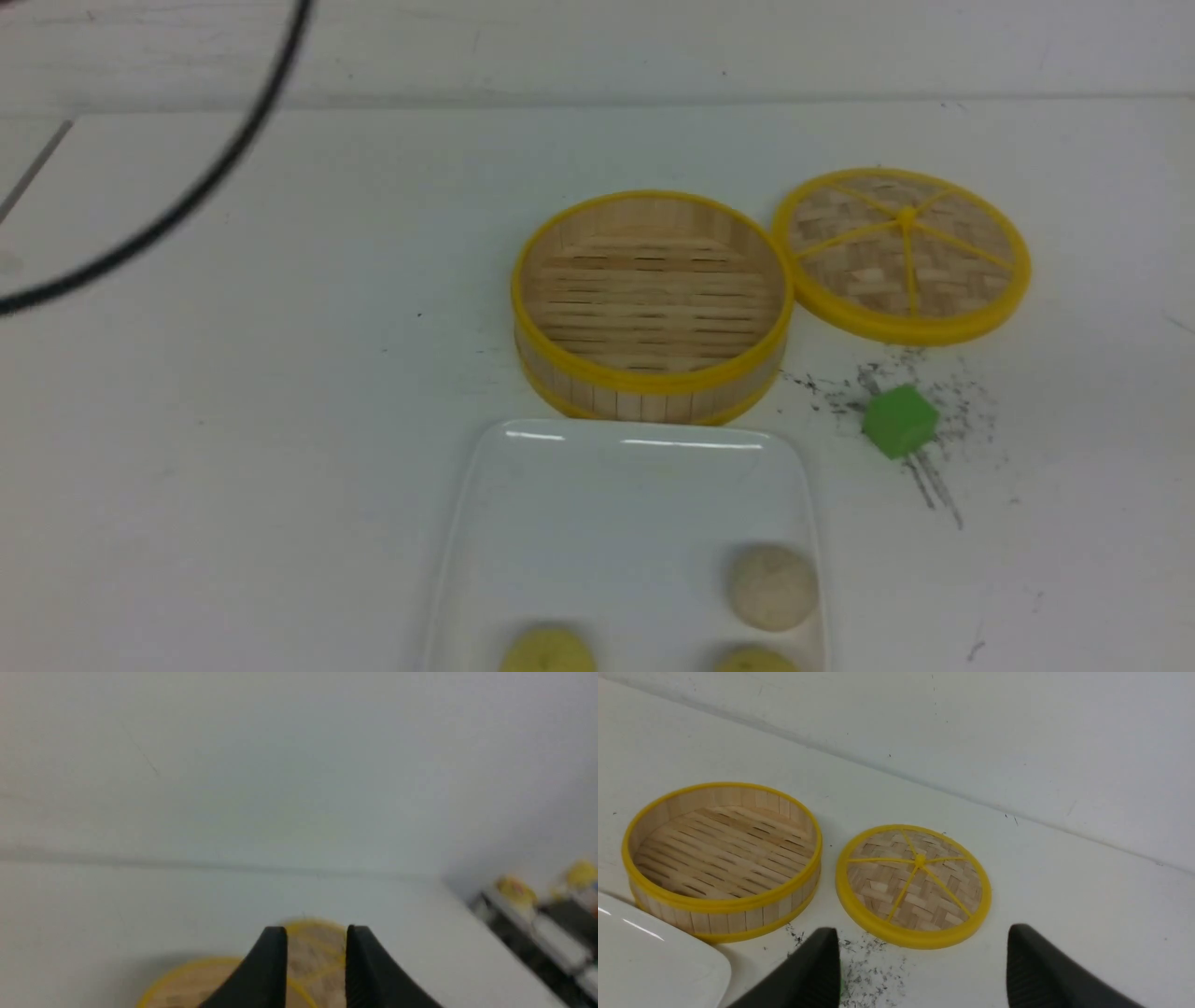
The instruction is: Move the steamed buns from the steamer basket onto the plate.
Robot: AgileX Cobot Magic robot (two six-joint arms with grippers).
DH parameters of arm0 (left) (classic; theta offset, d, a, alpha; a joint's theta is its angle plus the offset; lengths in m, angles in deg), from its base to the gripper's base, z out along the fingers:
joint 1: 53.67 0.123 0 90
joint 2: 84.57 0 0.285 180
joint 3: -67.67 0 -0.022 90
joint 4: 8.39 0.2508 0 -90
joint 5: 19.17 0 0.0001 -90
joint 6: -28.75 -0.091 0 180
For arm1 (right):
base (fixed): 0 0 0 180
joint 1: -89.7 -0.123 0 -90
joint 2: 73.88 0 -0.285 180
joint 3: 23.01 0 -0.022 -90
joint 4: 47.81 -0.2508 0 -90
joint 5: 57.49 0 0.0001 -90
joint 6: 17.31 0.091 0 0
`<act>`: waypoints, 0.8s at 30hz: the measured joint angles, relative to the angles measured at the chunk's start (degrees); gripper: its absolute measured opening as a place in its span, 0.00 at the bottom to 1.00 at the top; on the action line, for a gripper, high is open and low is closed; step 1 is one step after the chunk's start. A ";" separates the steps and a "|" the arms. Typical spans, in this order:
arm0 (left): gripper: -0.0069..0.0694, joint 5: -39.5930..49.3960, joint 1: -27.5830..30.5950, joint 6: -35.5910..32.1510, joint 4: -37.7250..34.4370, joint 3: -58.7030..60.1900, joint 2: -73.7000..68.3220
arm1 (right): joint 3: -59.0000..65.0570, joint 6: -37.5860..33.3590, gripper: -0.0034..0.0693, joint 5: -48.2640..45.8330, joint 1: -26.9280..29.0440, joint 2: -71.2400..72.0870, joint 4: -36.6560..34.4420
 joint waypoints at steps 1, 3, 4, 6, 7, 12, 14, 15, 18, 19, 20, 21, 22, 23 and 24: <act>0.37 4.33 0.00 0.28 3.65 0.00 -0.14 | 0.05 0.00 0.70 0.09 0.00 -0.06 0.07; 0.37 12.21 0.00 1.14 12.15 0.00 -0.15 | 0.21 0.00 0.70 1.04 0.00 -0.12 0.78; 0.37 15.31 0.00 1.99 15.94 0.00 -0.15 | 0.35 0.00 0.70 1.45 0.00 -0.17 1.02; 0.37 20.21 0.00 4.66 22.75 0.00 -0.15 | 0.55 0.00 0.70 1.72 0.00 -0.46 1.22; 0.37 20.68 0.00 5.02 24.30 0.00 -0.15 | 0.55 0.00 0.70 1.72 0.00 -0.46 1.22; 0.38 27.75 0.00 19.56 44.67 0.00 -0.59 | 0.60 0.00 0.70 3.06 0.00 -1.02 1.51; 0.38 28.48 0.00 23.52 48.15 0.00 -0.91 | 0.65 0.00 0.70 3.39 0.00 -1.20 1.51; 0.38 29.16 0.00 26.10 51.56 -0.06 -1.26 | 0.70 0.00 0.70 3.45 0.00 -1.20 1.51; 0.38 31.25 0.00 34.92 62.01 -0.06 -2.12 | 0.70 0.00 0.70 3.57 0.00 -1.20 1.44; 0.38 31.32 0.00 35.18 62.44 -0.06 -2.19 | 0.70 0.00 0.70 3.57 0.00 -1.20 1.44; 0.38 31.52 0.00 36.44 65.38 -0.06 -2.19 | 0.70 0.00 0.70 3.35 0.00 -1.20 1.44; 0.38 31.52 0.00 36.58 65.38 -0.06 -2.19 | 0.70 0.00 0.70 3.34 0.00 -1.20 1.44; 0.38 31.23 0.00 37.28 67.34 -0.06 -2.19 | 0.70 0.00 0.70 3.06 0.00 -1.20 1.44; 0.38 30.97 0.00 37.39 67.79 -0.06 -2.19 | 0.70 0.00 0.70 2.93 0.00 -1.20 1.44; 0.38 30.27 0.00 37.55 68.42 -0.06 -2.19 | 0.70 0.00 0.70 2.91 0.00 -1.20 1.44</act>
